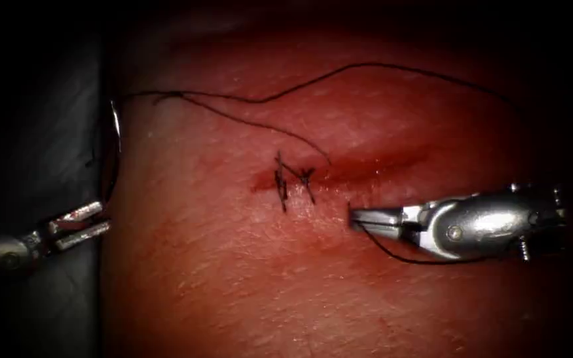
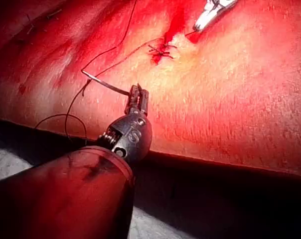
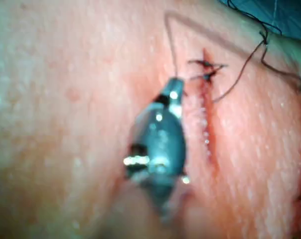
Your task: Wound Closure
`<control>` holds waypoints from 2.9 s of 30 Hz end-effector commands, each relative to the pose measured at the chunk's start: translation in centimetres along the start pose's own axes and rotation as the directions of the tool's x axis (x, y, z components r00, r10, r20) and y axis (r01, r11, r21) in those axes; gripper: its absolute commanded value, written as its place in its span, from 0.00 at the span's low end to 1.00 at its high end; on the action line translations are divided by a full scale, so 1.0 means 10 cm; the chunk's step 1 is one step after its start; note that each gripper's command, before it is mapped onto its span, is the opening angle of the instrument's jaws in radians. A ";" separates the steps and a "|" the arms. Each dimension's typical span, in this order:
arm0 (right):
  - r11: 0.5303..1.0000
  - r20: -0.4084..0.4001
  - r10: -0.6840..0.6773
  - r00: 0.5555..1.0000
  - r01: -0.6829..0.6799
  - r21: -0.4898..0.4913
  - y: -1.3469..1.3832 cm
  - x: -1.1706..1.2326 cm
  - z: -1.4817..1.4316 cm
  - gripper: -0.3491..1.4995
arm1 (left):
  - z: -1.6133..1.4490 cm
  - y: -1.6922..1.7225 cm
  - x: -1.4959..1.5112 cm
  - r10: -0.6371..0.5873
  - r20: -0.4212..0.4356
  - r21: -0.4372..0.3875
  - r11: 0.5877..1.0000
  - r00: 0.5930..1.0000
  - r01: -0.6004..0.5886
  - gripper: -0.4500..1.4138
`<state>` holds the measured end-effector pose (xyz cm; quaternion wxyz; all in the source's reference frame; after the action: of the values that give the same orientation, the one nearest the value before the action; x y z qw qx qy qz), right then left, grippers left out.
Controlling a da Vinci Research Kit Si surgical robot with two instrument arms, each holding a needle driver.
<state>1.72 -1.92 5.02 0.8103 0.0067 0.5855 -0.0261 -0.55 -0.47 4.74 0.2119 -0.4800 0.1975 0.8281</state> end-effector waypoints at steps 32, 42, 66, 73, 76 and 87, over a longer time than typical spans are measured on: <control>0.994 0.017 -0.042 0.999 0.040 0.102 -0.058 0.111 -0.011 0.63 | -0.007 0.016 0.022 -0.006 -0.032 -0.017 1.000 0.999 0.006 0.00; 1.000 0.056 -0.031 0.998 0.031 0.003 -0.007 0.020 -0.007 0.60 | -0.032 0.016 0.097 0.015 -0.150 0.011 1.000 0.989 -0.014 0.00; 0.992 0.128 -0.125 0.984 0.124 0.018 -0.017 -0.008 0.016 0.00 | -0.024 0.017 0.093 0.019 -0.165 0.007 1.000 0.986 -0.018 0.00; 0.991 0.085 -0.128 0.988 0.125 0.046 -0.057 0.052 0.013 0.00 | -0.018 0.016 0.090 0.019 -0.167 0.006 1.000 0.986 -0.018 0.00; 0.989 0.056 -0.135 0.989 0.131 0.062 -0.073 0.079 0.012 0.00 | -0.017 0.016 0.090 0.019 -0.167 0.006 1.000 0.986 -0.018 0.00; 0.977 -0.013 -0.158 0.987 0.158 0.145 -0.116 0.165 0.003 0.00 | -0.016 0.016 0.089 0.018 -0.167 0.006 1.000 0.986 -0.018 0.00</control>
<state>2.14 -3.01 3.47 0.8026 0.0179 0.5808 -0.1345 -0.86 -0.52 3.83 0.1881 -0.5449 0.2217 0.7865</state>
